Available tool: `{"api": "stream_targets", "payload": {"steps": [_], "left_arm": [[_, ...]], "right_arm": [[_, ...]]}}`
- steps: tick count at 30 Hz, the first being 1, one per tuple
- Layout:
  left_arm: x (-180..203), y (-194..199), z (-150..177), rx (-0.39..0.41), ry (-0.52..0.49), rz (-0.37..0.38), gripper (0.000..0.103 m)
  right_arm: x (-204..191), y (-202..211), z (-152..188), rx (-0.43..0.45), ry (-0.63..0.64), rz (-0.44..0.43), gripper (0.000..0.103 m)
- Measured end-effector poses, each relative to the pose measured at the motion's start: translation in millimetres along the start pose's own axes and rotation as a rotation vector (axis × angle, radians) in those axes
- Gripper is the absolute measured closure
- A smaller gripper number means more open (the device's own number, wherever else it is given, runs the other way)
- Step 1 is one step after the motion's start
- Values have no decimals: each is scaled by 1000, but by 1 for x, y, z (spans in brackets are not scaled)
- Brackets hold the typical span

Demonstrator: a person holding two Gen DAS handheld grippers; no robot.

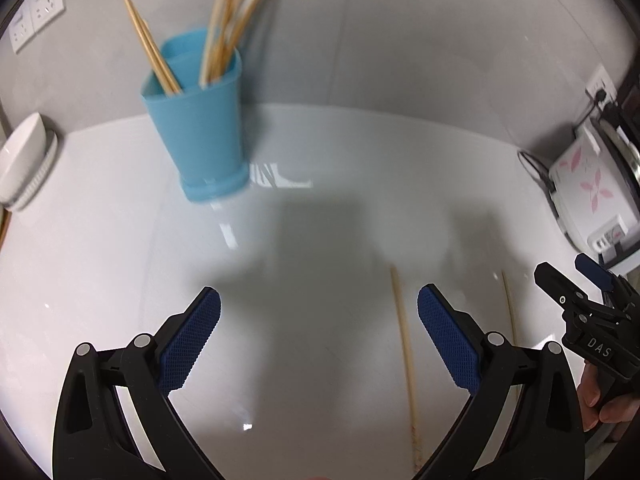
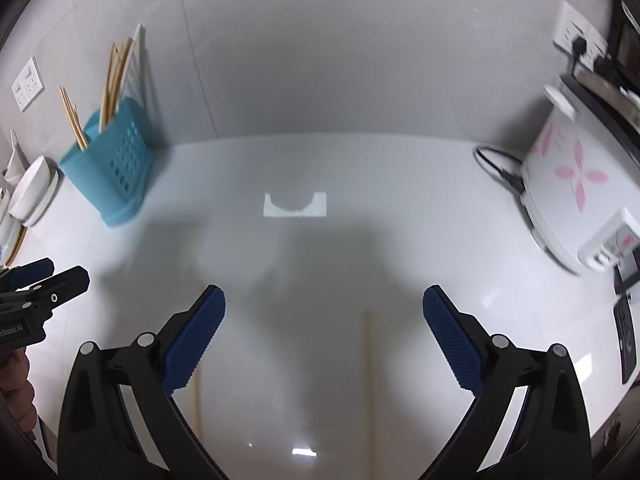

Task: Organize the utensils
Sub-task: 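Move both open tools back over the remaining chopsticks on the counter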

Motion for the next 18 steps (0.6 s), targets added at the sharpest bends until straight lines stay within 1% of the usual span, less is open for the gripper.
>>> {"api": "stream_targets", "payload": {"steps": [5,8,14,16,18], "left_arm": [[14,-14,24,-44,5,-7,6],[24,-23,40,-72,1,-11,6],[38,-44,64,-132,22,-20,6],[41,-50,71,-157,38,-17,6],[45,-56,75,-173,46,-23,7]], "right_arm": [[18,-10,24,-52,-13,5,8],[29,-16,38,-95,-24,5,11],[42,-27,61,-175,-30,-2,19],[42,-31,67,-204,-24,-18,25],[41,-33,69,-215,-12,-14,28]]}}
Point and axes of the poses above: each gripper's, at about its wrist camera, not at the fingertips, and y roughly against the way its jaws point, x to its right, z to its underside, the point moved 4 cm from there along -y, roughly the way its jaws point, and after that the axes turned 11 degrees about z, right-handed, at the moved point
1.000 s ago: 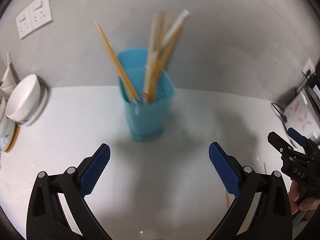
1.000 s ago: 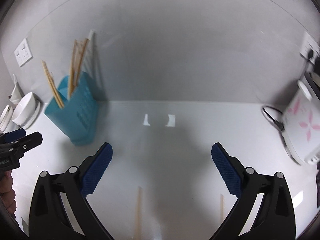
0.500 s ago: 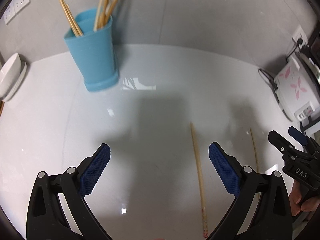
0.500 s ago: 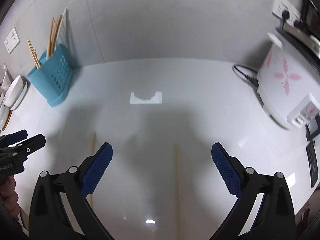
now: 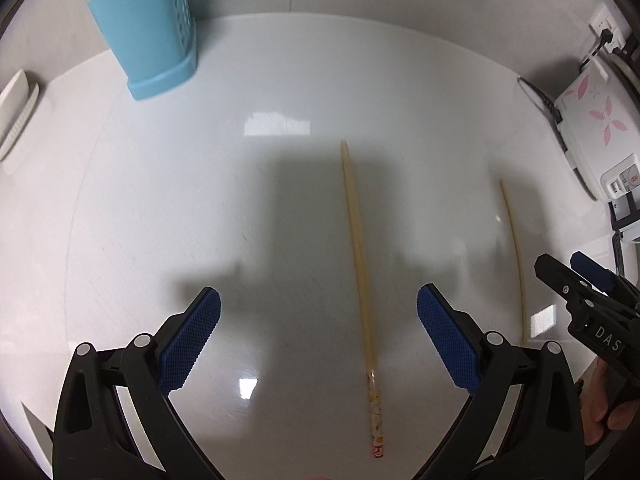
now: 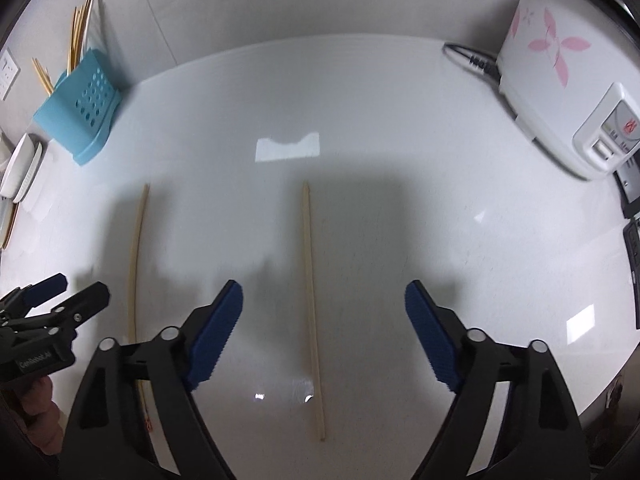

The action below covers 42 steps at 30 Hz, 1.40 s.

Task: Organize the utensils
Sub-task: 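Move both open tools back over the remaining chopsticks on the counter, then close the left tool on a chopstick while the right tool grasps another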

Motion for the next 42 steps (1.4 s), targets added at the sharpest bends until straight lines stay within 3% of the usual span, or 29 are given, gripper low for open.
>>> {"api": "stream_targets", "payload": {"steps": [5,13,22,25,27,28,30,42], "left_arm": [[4,-12,10,-38,2,-37,10],[10,-24,14,-84,1,-79,27],[8,-23,13,-126,10,-92,58],[6,-21,11,-137,16,-94,74],[5,-20,9,-142,19,-87,93],[4,-20,9,-146,18,-86,96],[2,-19,9,-149,16,-76,97],[-20,4,10,-113,33,-47,97]], "right_arm": [[-3,-8,5,-48,21,2,40],[-15,-13,11,-103,56,22,62],[-25,-24,14,-166,72,19,79],[-27,-25,14,-173,73,27,85],[-28,-25,13,-176,73,31,87],[-29,-25,13,-177,71,31,94],[-32,-25,12,-183,67,33,99],[-31,-17,3,-146,35,19,100]]}}
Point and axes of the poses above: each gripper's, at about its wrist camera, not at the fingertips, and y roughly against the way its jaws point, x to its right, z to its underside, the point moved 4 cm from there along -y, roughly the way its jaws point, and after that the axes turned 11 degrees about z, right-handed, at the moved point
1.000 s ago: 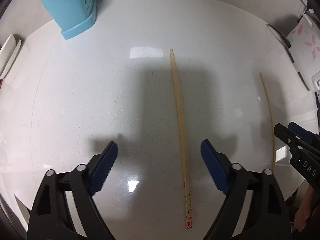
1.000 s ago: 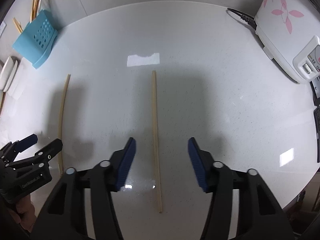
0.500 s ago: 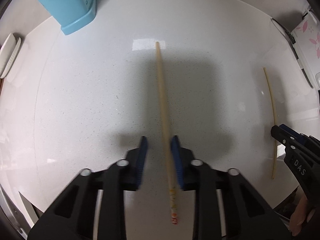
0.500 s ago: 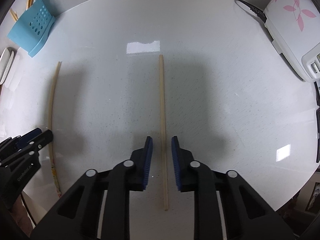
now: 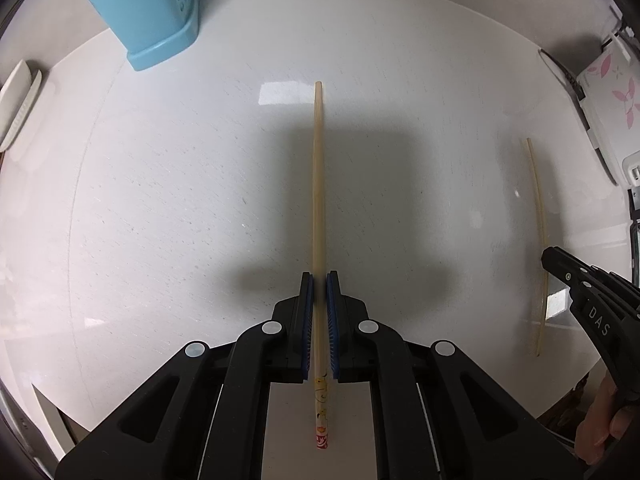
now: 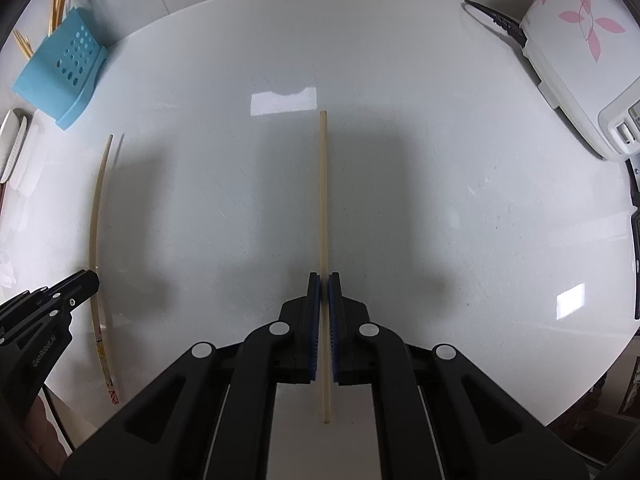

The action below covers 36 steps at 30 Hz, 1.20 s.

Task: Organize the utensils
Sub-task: 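Close the left tool on a chopstick while the right tool grasps another, then lift both chopsticks and carry them above the blue holder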

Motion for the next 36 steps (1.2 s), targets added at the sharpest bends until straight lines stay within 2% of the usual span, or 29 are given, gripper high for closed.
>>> {"api": "stream_targets", "payload": {"steps": [13,23,36], "left_arm": [[-15,27,0,62,5,14,97],[-39,62,-8,142,10,4,97],[-56,83,-35,215,34,-14,97]], "right_arm": [[-3,28,-7,75,-14,-18,100],[-39,51,-26,157,5,-35,100],[-86,90,-47,270,38,-103,100]]}}
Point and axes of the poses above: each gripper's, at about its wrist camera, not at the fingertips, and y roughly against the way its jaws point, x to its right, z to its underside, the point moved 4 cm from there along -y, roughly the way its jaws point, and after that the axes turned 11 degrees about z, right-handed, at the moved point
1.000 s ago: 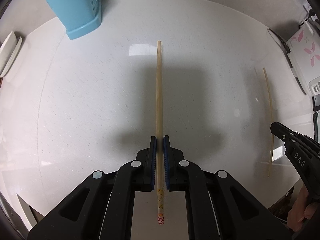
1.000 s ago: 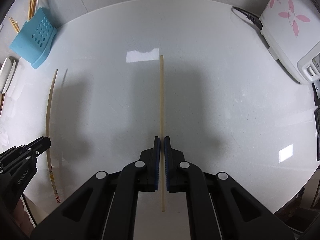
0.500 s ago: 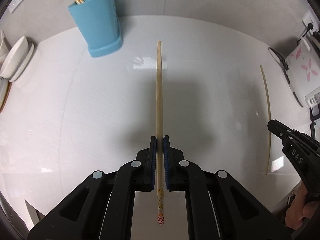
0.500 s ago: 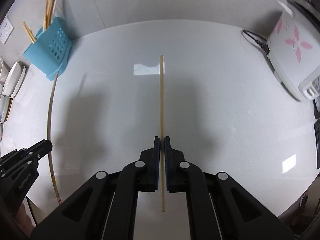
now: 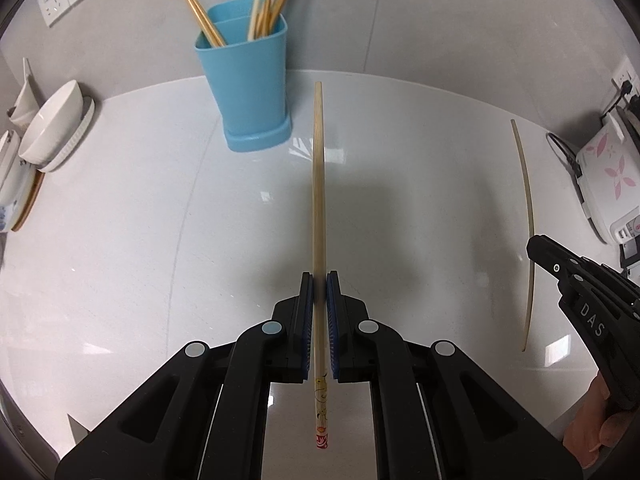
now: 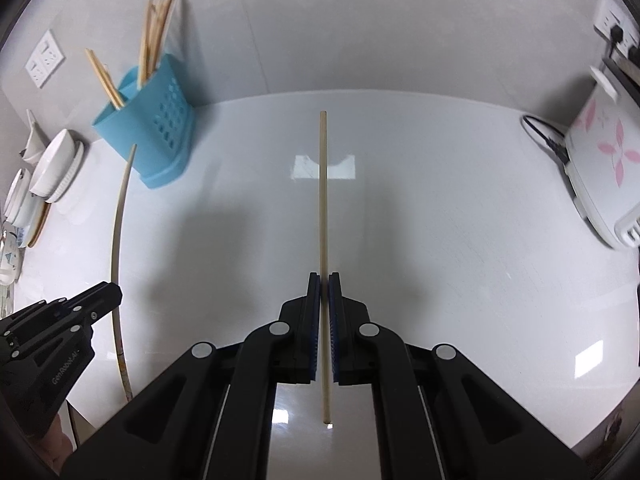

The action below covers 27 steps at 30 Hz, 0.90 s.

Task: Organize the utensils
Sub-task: 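Lift both chopsticks and carry them above the blue holder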

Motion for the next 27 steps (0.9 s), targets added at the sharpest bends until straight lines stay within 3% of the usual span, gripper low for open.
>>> {"api": "stream_targets", "payload": {"steps": [20,27], "left_arm": [[-54,68,-64,221,48,14,97],[-69,87,-102,330,43,74,97]], "right_arm": [[-70,36,-66,184,42,-103,100],[-87,46,-95,248,47,-137,100]]}}
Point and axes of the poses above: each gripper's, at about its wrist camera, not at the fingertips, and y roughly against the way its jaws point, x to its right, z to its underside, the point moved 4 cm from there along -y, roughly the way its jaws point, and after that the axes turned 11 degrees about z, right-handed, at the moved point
